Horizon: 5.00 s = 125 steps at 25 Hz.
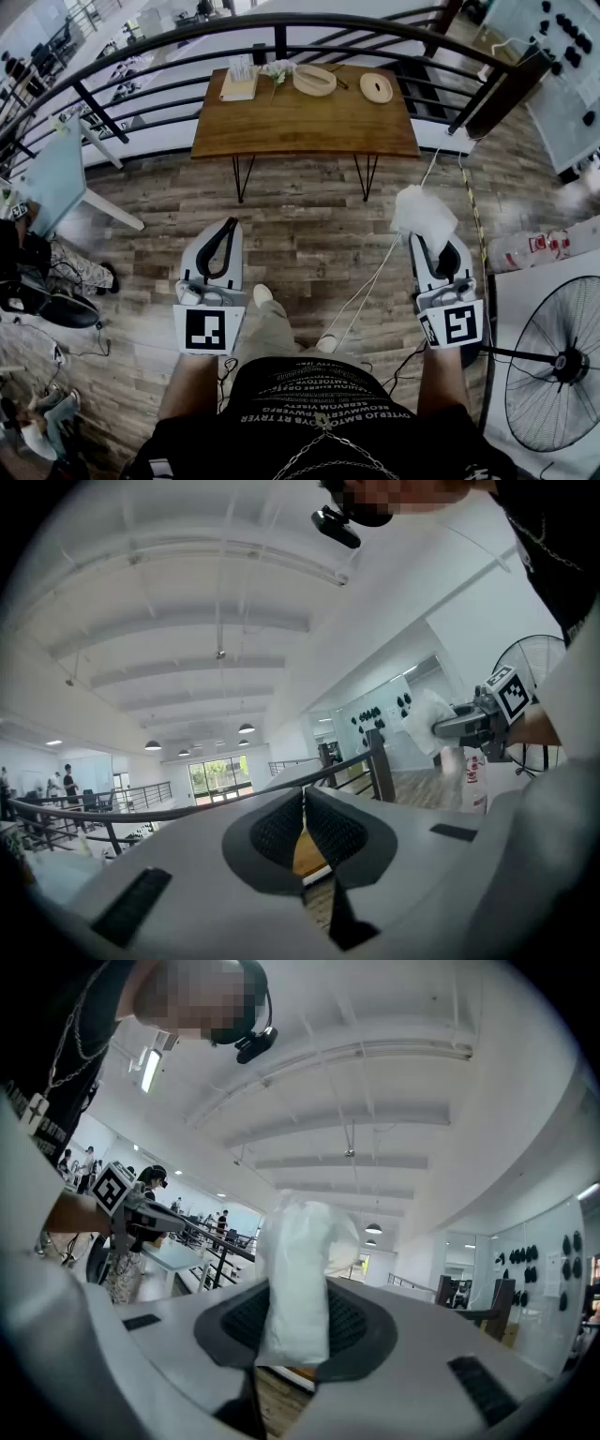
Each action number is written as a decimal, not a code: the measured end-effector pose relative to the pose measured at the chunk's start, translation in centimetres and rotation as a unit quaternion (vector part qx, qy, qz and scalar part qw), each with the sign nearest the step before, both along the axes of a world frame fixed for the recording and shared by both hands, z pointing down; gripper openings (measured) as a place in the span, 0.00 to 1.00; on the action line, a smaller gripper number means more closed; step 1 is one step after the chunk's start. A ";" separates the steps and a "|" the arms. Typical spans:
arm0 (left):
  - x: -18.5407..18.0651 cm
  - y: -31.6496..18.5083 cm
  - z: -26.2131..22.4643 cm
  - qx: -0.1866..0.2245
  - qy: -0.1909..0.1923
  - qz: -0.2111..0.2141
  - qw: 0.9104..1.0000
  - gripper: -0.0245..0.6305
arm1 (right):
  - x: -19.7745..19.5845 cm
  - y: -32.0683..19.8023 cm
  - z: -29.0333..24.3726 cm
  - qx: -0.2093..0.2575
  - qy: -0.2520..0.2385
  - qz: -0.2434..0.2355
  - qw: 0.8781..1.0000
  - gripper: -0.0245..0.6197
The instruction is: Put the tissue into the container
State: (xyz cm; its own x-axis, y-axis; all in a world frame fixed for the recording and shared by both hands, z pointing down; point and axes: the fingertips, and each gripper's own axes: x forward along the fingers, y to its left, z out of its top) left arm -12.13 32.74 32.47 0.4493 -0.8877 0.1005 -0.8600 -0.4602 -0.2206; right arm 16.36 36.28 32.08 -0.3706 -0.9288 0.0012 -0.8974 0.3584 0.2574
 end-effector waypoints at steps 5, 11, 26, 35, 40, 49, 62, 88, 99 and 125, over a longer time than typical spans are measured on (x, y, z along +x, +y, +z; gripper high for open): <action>-1.5 2.5 -1.8 0.026 0.002 -0.004 1.000 0.08 | -2.3 2.6 -0.7 0.019 0.004 -0.008 1.000 0.23; -2.8 2.7 -2.4 0.032 0.002 0.019 0.999 0.08 | -4.9 2.9 -0.9 0.017 -0.022 -0.003 1.000 0.23; -13.1 -2.9 0.6 0.017 0.031 0.043 0.998 0.08 | -12.4 0.9 -1.6 0.013 -0.044 0.058 0.997 0.23; -12.6 -7.6 0.4 0.023 0.054 0.057 0.997 0.08 | -12.7 -3.6 -2.3 0.035 -0.041 0.057 0.997 0.23; -11.3 -10.8 0.8 0.015 0.047 0.049 0.998 0.08 | -10.9 -7.6 -0.9 0.023 -0.056 0.047 0.997 0.23; -6.0 -19.1 0.2 0.011 0.056 0.035 0.998 0.08 | -5.0 -16.2 0.2 0.007 -0.071 0.039 0.997 0.23; 6.4 -28.3 -1.5 0.027 0.042 0.040 0.998 0.08 | 4.2 -25.3 0.8 -0.003 -0.094 0.013 0.995 0.23; 9.1 -41.3 1.3 -0.007 0.032 0.018 0.999 0.08 | 7.1 -40.9 1.5 -0.026 -0.100 -0.022 0.994 0.23; 5.2 -52.8 1.1 0.004 0.038 0.031 0.999 0.08 | 2.3 -51.8 0.3 -0.020 -0.086 -0.016 0.996 0.23; 2.3 -68.5 4.9 -0.031 0.029 0.045 0.998 0.08 | -1.1 -69.8 9.8 -0.112 -0.053 0.010 0.992 0.23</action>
State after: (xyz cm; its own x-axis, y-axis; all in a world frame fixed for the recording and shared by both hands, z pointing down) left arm -9.83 -35.78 37.41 0.5327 -0.8370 0.1250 -0.8255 -0.5465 -0.1412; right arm 15.29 -33.55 41.85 -0.3612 -0.9166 0.1714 -0.9225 0.3781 0.0776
